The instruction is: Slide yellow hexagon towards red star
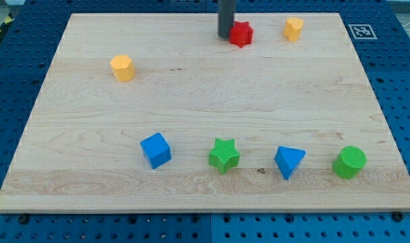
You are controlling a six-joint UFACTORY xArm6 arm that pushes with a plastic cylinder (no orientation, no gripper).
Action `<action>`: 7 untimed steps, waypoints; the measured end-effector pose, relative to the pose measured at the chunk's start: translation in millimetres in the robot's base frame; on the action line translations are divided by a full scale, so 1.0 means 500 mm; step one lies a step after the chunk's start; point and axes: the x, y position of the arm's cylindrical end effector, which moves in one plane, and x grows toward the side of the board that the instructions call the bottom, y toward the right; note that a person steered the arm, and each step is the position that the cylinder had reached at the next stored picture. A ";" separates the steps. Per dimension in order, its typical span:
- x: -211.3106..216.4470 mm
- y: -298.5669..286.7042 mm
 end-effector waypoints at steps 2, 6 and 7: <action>0.124 -0.106; 0.283 -0.457; 0.205 -0.449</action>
